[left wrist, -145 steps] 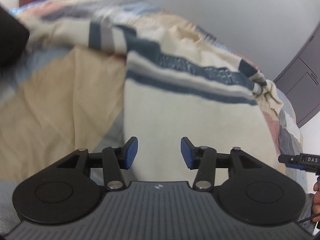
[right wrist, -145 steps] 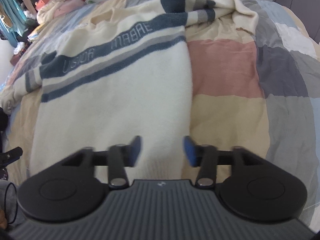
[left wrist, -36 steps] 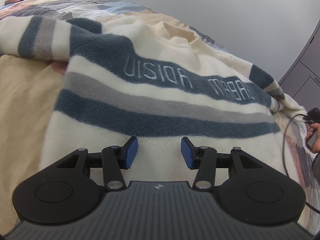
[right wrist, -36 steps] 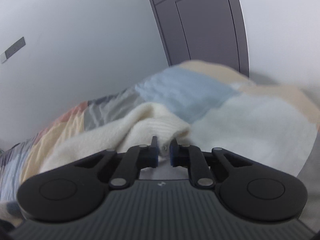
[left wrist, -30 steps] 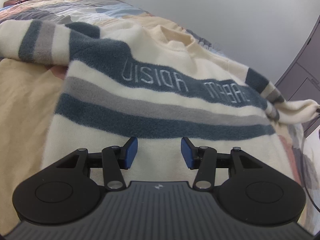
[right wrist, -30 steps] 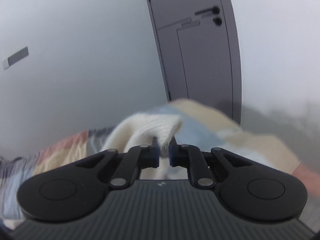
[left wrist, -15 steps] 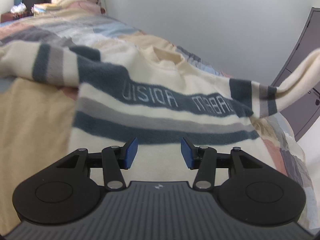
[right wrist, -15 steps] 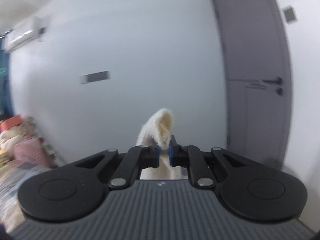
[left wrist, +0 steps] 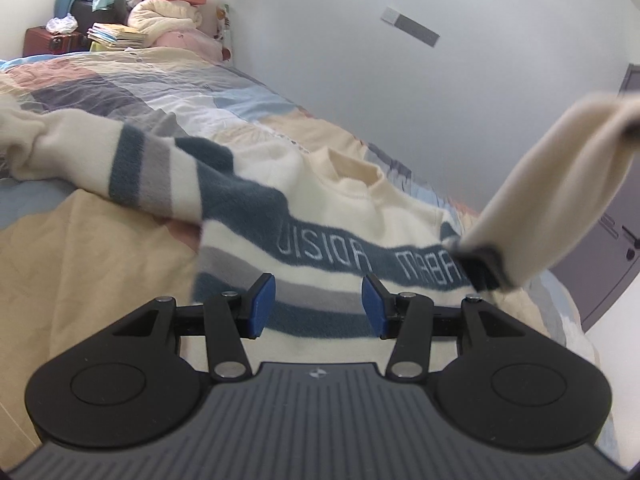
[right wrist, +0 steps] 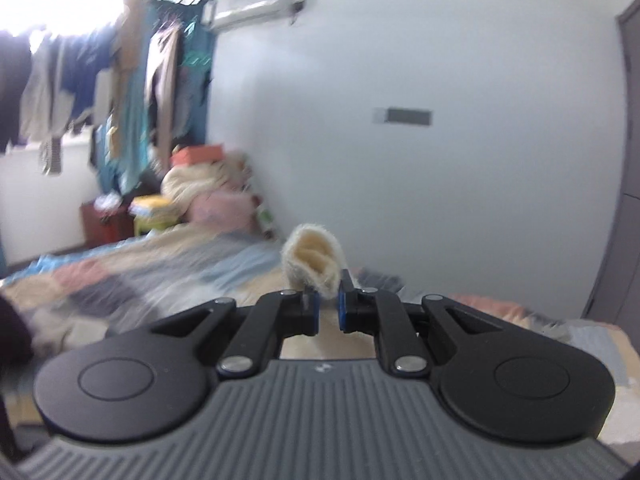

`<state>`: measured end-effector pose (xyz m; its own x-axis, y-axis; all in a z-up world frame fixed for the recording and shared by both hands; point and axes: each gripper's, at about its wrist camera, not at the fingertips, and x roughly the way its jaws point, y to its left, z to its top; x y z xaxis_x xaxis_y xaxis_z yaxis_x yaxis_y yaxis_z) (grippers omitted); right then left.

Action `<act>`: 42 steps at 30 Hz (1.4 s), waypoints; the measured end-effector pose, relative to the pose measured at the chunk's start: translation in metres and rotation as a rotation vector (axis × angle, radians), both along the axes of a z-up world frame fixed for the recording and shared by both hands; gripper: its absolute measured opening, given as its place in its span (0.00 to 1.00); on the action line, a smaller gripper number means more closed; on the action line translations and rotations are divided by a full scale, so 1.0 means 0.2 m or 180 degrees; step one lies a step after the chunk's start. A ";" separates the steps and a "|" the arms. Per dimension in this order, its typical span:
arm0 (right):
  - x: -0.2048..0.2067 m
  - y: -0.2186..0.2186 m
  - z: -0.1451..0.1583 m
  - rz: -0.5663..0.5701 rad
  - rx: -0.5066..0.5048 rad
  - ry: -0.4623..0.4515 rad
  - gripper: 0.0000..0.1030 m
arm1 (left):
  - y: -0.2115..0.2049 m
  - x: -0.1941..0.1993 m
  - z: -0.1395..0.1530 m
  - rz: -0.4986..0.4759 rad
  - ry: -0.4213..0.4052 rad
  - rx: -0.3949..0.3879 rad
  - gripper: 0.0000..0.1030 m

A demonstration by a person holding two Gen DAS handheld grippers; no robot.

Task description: Fold large clothes

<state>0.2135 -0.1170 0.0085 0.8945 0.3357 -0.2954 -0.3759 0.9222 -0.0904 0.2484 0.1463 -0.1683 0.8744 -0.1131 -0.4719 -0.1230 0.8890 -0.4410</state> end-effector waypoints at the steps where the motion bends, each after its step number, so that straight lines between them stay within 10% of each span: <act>1: -0.02 0.06 -0.08 0.0059 -0.0020 0.0119 0.11 | 0.02 0.00 0.00 0.0007 -0.0006 -0.0035 0.52; 11: -0.16 0.37 -0.78 0.0211 -0.0176 0.1316 0.13 | 0.13 0.00 -0.03 -0.0005 0.0102 -0.0326 0.52; 17: -0.15 0.30 -0.85 0.0390 -0.0009 0.1763 0.16 | 0.10 0.02 -0.05 -0.0126 0.0167 -0.0387 0.52; 19: -0.16 0.25 -0.83 0.0478 0.0031 0.1835 0.29 | 0.09 0.03 -0.07 -0.0187 0.0210 -0.0467 0.52; 21: -0.16 0.18 -0.81 0.0529 0.0229 0.1960 0.67 | 0.08 0.03 -0.09 -0.0252 0.0238 -0.0550 0.52; 23: -0.15 0.11 -0.80 0.0553 0.0491 0.2080 0.75 | 0.06 0.04 -0.10 -0.0295 0.0267 -0.0574 0.52; 39: 0.21 -0.07 -1.10 -0.0335 0.1493 0.2667 0.73 | -0.06 0.16 -0.23 -0.0453 0.0554 -0.0532 0.52; 42: 0.25 -0.03 -1.09 -0.0344 0.1321 0.2499 0.47 | -0.08 0.20 -0.25 -0.0482 0.0569 -0.0510 0.52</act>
